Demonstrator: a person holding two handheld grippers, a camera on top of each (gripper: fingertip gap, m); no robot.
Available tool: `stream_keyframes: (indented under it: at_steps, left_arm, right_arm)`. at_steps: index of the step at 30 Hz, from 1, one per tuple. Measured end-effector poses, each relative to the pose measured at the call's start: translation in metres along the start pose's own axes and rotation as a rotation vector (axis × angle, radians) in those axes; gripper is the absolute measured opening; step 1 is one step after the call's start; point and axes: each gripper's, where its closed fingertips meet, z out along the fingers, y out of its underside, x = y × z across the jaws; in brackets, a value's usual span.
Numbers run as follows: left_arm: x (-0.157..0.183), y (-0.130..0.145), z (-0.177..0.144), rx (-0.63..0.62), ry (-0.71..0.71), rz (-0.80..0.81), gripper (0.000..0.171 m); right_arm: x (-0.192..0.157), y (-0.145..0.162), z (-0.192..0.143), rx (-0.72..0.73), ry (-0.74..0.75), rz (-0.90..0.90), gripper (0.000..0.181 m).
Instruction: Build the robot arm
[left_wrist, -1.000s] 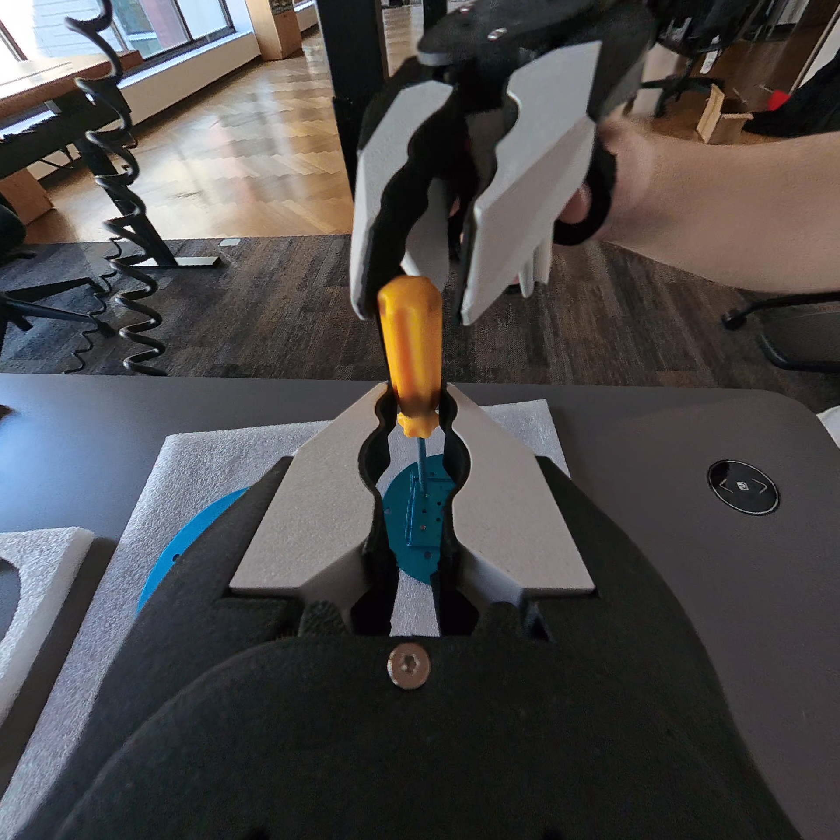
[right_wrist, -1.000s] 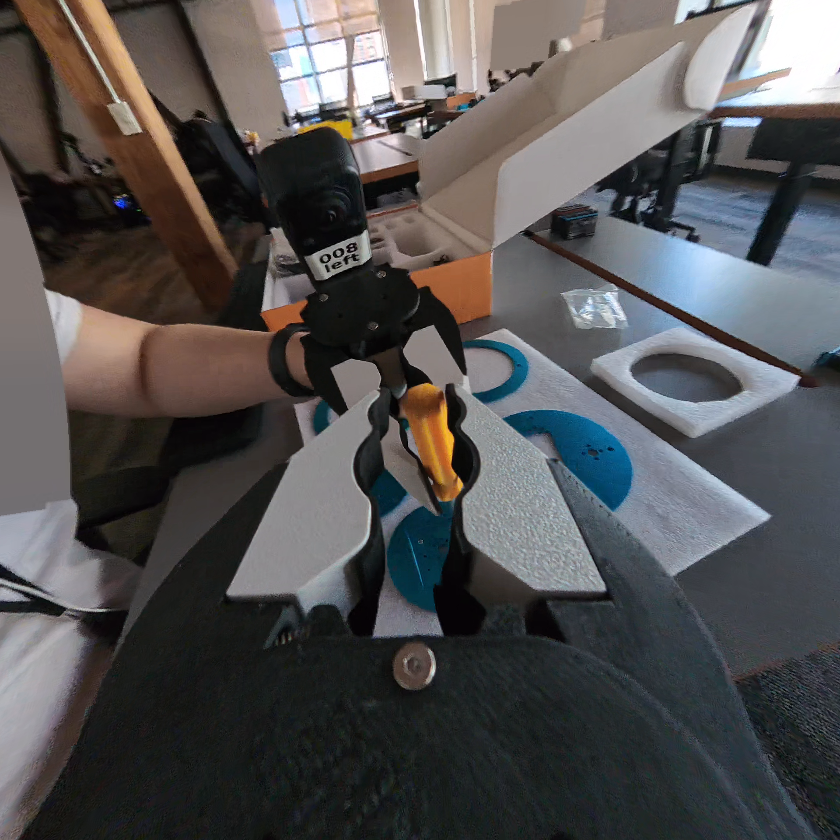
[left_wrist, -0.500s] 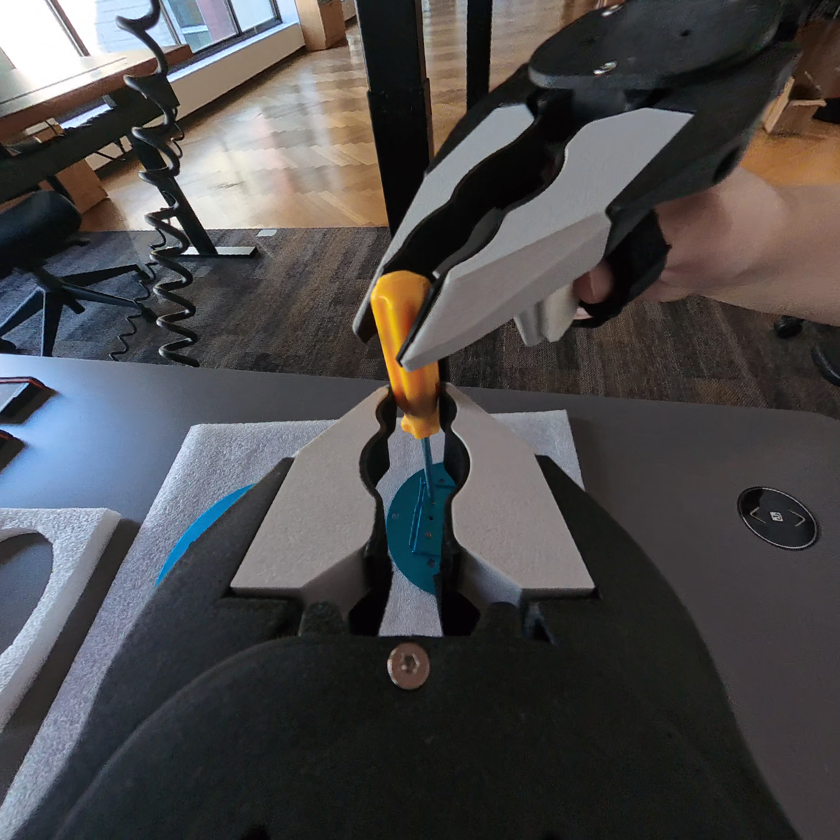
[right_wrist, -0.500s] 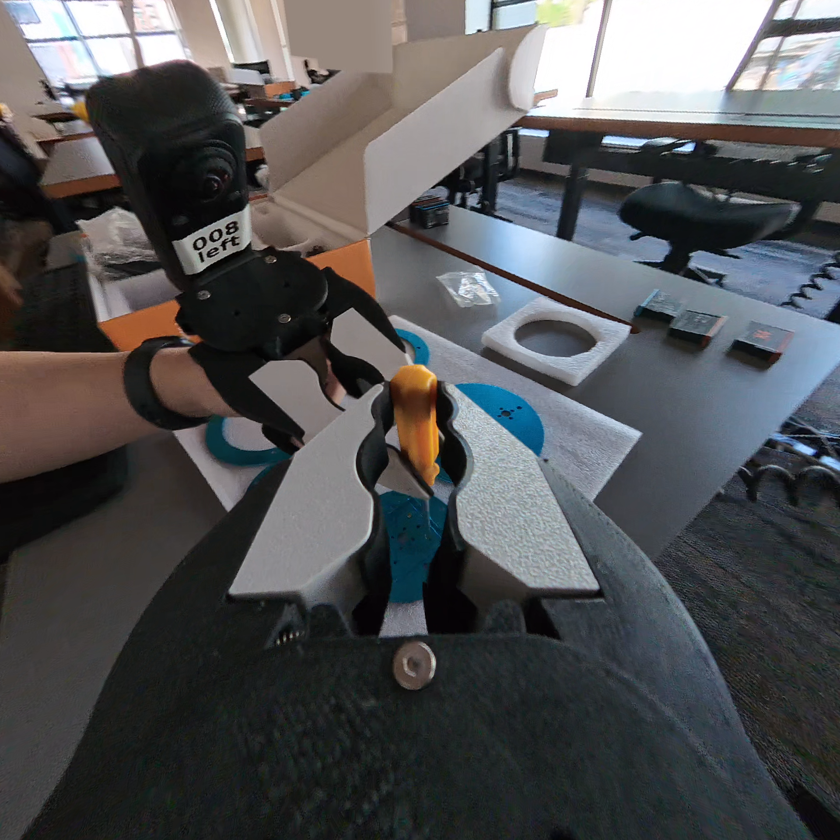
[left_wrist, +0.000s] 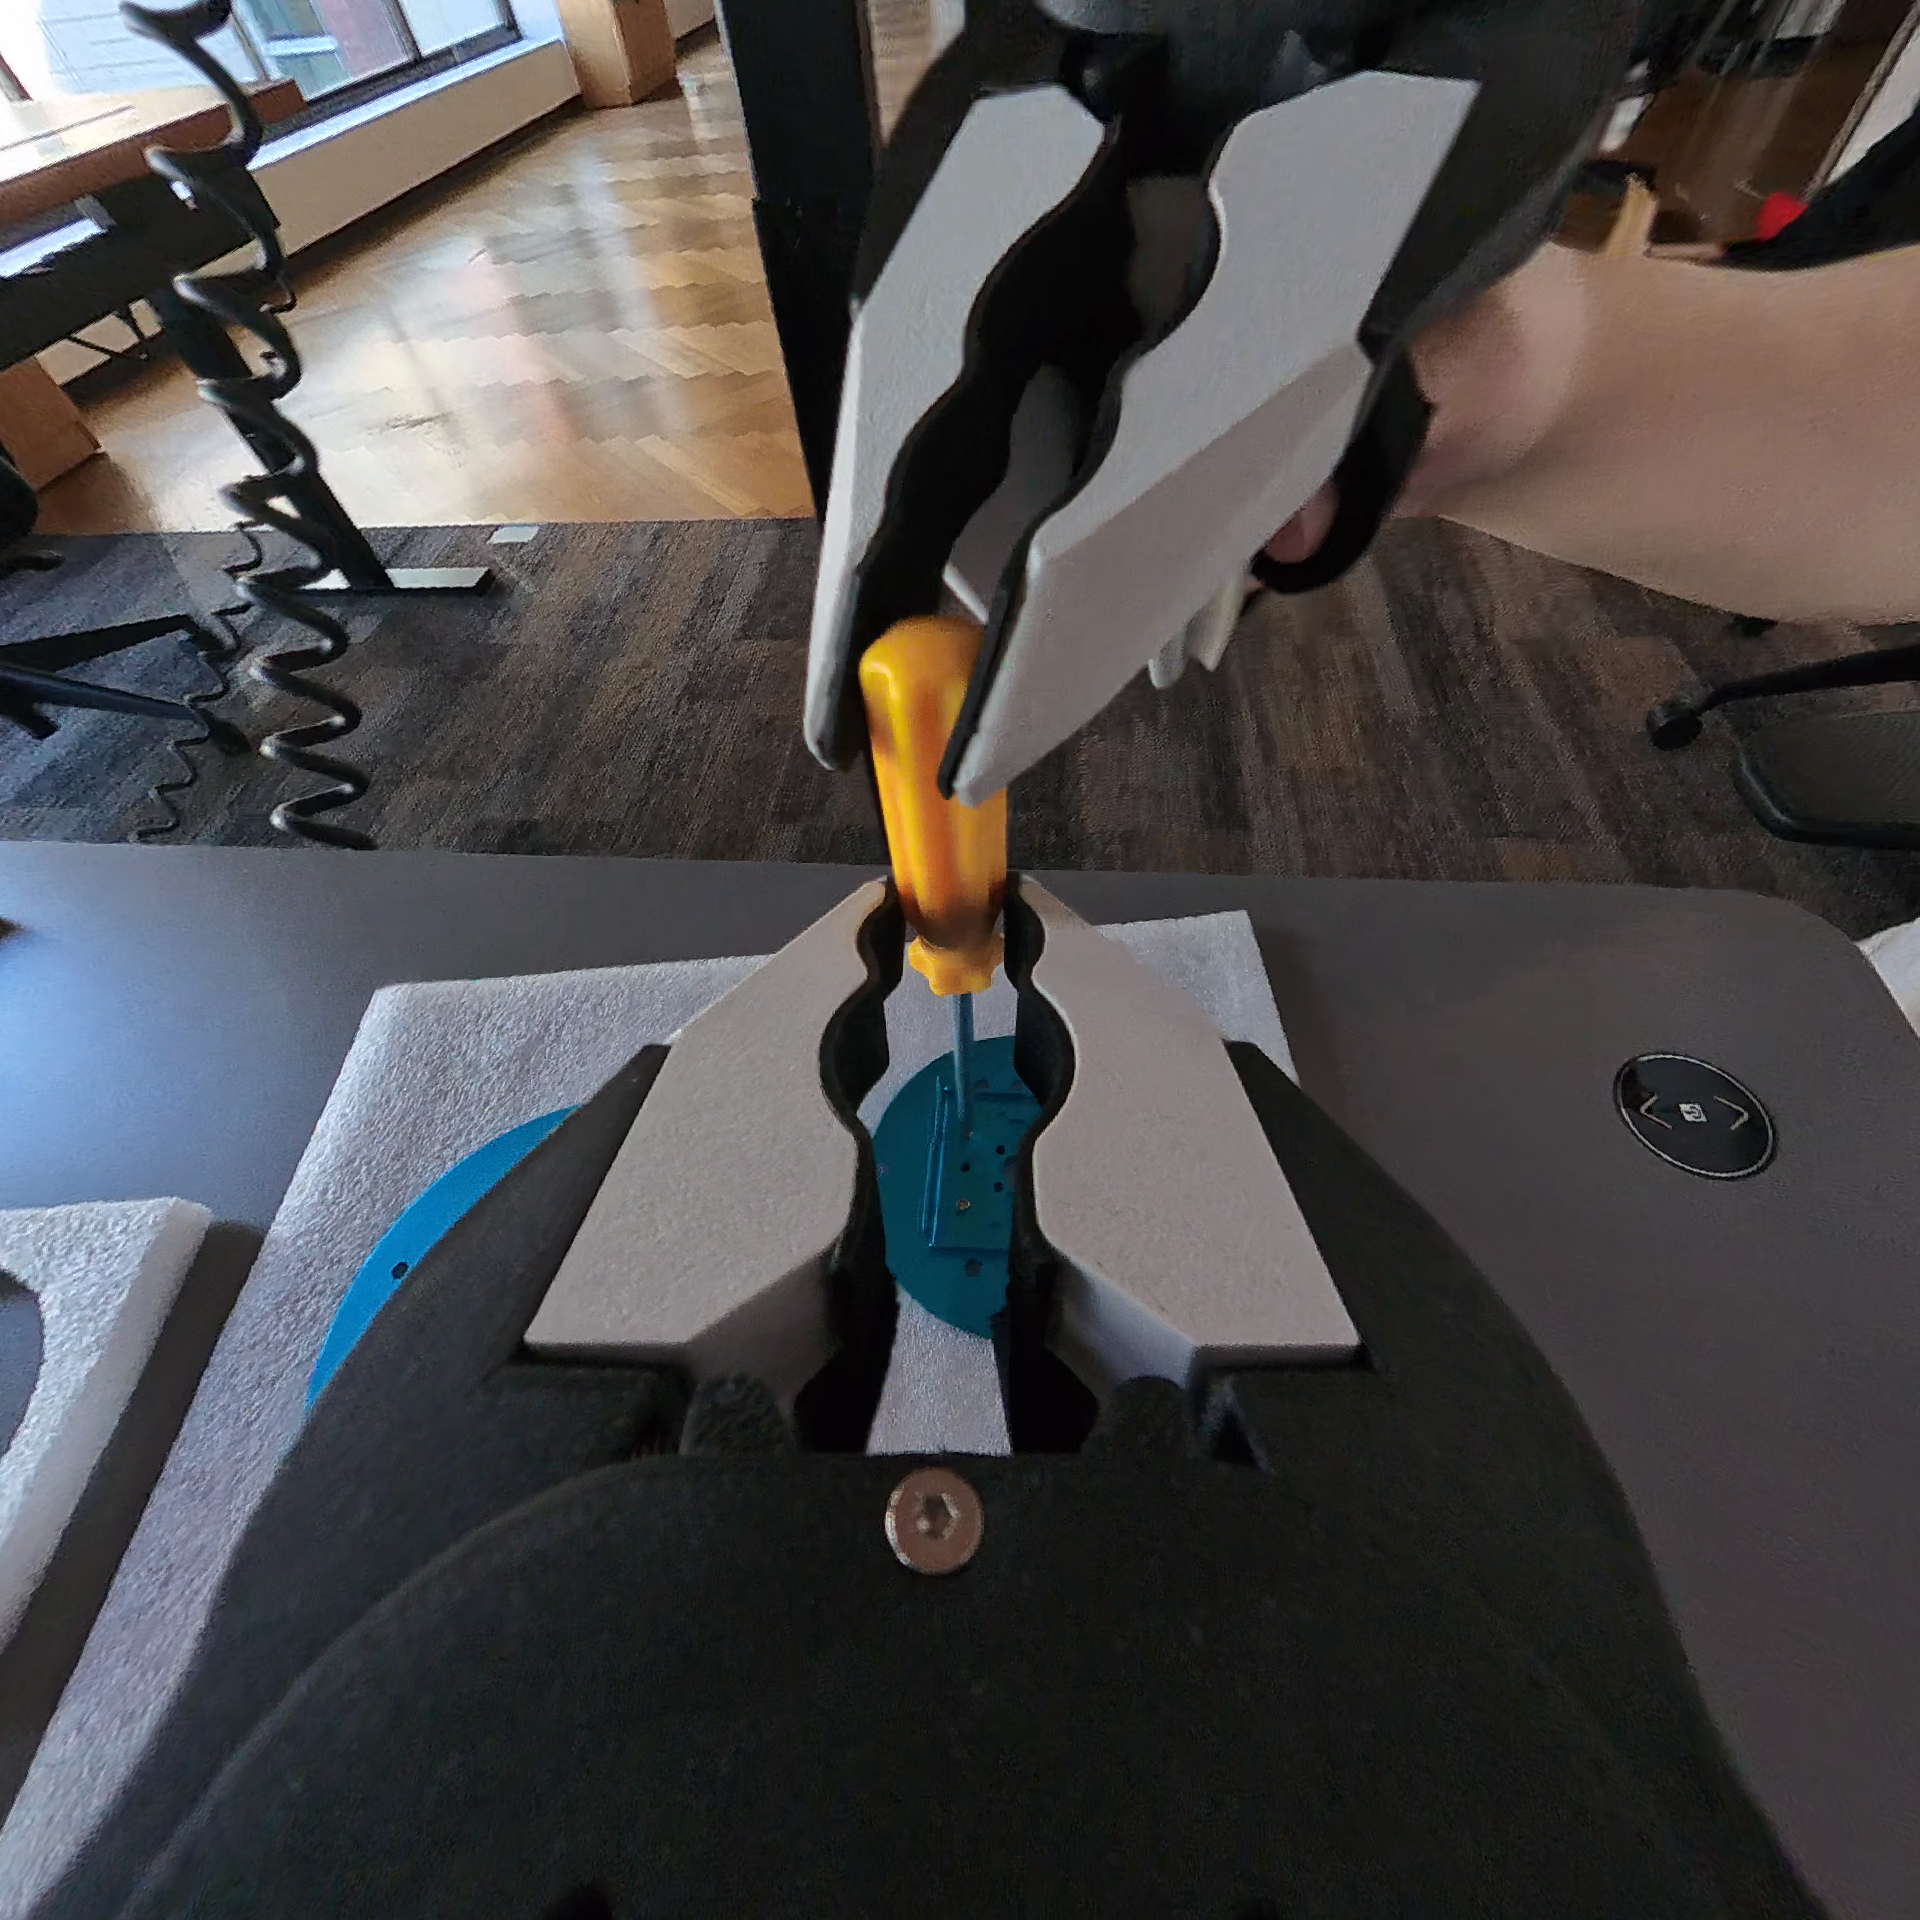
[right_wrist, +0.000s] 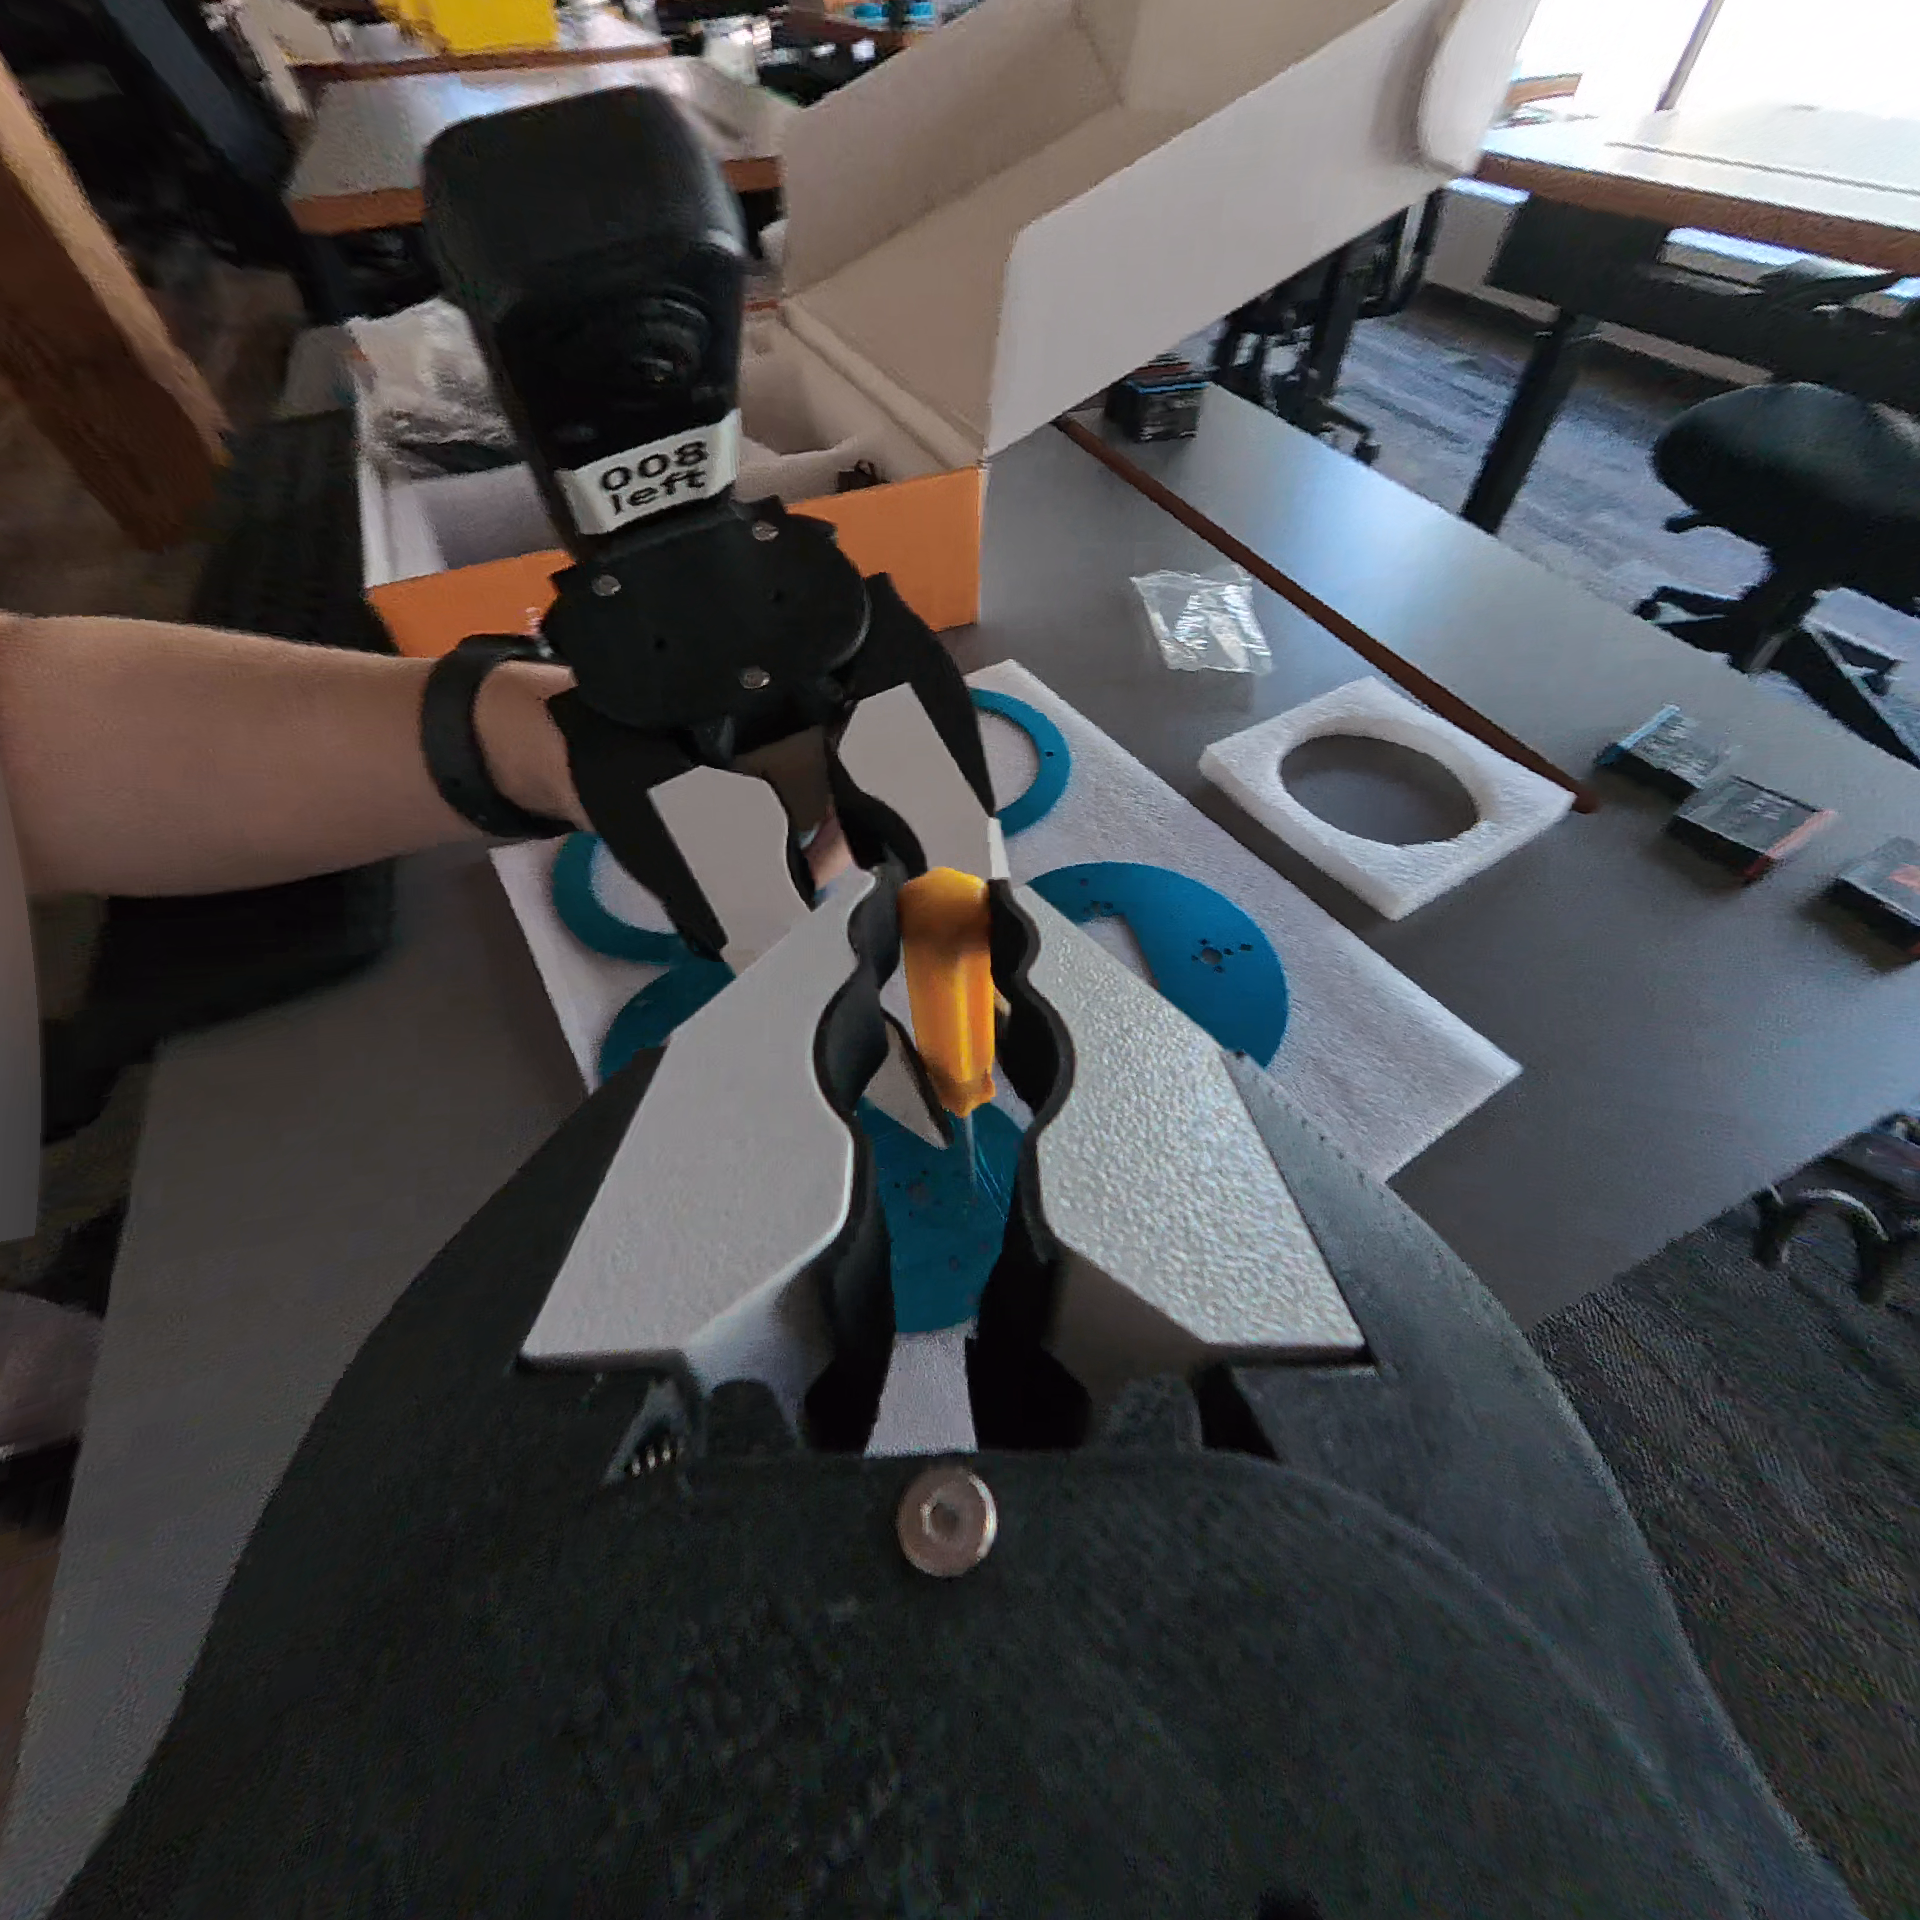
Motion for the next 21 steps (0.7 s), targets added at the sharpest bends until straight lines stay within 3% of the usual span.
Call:
stream_keyframes:
  at_steps: [2, 4, 6, 8, 12, 15, 18, 20, 21]
  left_arm:
    - [0.000, -0.003, 0.002, 0.005, -0.051, 0.002, 0.028]
    - [-0.002, -0.004, 0.003, 0.010, -0.091, 0.013, 0.017]
    - [0.000, -0.004, 0.003, 0.029, -0.047, -0.002, 0.016]
    - [0.002, -0.003, 0.001, 0.030, -0.011, -0.006, 0.016]
    - [0.002, -0.002, -0.001, 0.047, 0.043, -0.002, 0.016]
    - [0.004, -0.002, -0.002, 0.059, 0.087, 0.013, 0.016]
    - [0.003, -0.002, -0.001, 0.034, 0.062, 0.000, 0.015]
    - [-0.004, -0.002, 0.000, 0.019, -0.041, 0.000, 0.034]
    - [-0.003, -0.002, 0.000, 0.017, -0.061, 0.012, 0.026]
  right_arm:
    - [0.003, 0.000, -0.001, 0.049, 0.110, 0.072, 0.017]
    - [0.007, 0.001, -0.004, 0.085, 0.226, 0.129, 0.017]
    - [0.006, 0.000, -0.006, 0.094, 0.319, 0.141, 0.017]
    - [0.003, 0.001, -0.004, 0.062, 0.297, 0.059, 0.017]
    - [-0.005, -0.002, 0.001, 0.007, -0.012, 0.017, 0.018]
    - [-0.006, 0.000, 0.002, -0.036, -0.119, -0.011, 0.018]
    - [-0.003, 0.001, 0.000, -0.022, -0.009, -0.030, 0.018]
    - [-0.002, 0.002, -0.003, 0.036, 0.095, 0.071, 0.019]
    - [0.001, 0.002, -0.006, 0.060, 0.168, 0.106, 0.018]
